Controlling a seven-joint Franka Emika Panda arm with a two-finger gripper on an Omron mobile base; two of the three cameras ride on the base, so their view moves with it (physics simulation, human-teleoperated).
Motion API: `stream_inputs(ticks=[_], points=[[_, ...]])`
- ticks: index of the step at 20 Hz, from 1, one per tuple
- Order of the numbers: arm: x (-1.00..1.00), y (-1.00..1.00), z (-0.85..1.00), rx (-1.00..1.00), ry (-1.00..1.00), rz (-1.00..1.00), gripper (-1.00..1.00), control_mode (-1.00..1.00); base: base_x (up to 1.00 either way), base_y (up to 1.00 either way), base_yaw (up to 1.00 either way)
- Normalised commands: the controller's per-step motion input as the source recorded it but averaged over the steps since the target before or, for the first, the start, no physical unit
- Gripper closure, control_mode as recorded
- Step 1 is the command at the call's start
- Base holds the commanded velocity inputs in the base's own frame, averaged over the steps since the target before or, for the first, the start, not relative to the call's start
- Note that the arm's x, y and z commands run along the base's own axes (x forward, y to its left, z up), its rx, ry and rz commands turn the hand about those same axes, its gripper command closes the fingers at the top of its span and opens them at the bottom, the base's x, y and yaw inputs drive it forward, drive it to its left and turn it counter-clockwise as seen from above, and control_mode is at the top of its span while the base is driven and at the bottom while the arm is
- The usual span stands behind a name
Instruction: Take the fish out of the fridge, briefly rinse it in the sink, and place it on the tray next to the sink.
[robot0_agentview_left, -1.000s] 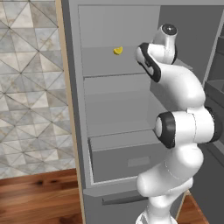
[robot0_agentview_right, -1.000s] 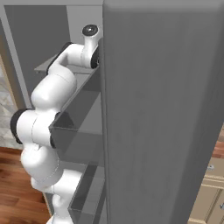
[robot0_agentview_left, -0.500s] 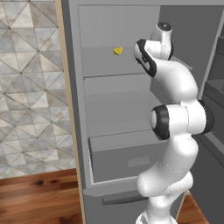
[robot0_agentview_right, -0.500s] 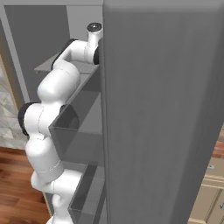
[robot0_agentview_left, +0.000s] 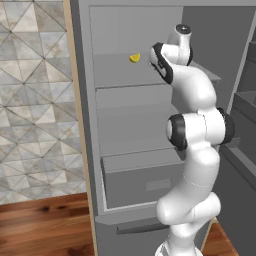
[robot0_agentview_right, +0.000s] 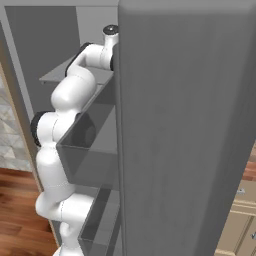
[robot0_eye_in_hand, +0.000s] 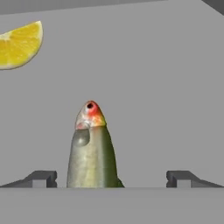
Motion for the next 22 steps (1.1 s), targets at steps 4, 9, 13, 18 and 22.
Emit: stream_inputs(ticks=[4,9,13,18,22], points=[[0.29,0.04,-0.45,0.0,0.02,0.05,-1.0,-1.0,0.0,0.0,0.0],[-0.14,0.19,-0.68,0.0,0.0,0.12,1.0,-1.0,0.0,0.0,0.0],[-0.56,0.18,-0.64,0.0,0.0,0.17,1.0,-1.0,0.0,0.0,0.0],[-0.31,0.17,-0.39,-0.02,0.0,0.11,1.0,-1.0,0.0,0.0,0.0],[-0.96,0.02,0.1,0.0,-0.26,0.01,1.0,-1.0,0.0,0.0,0.0]])
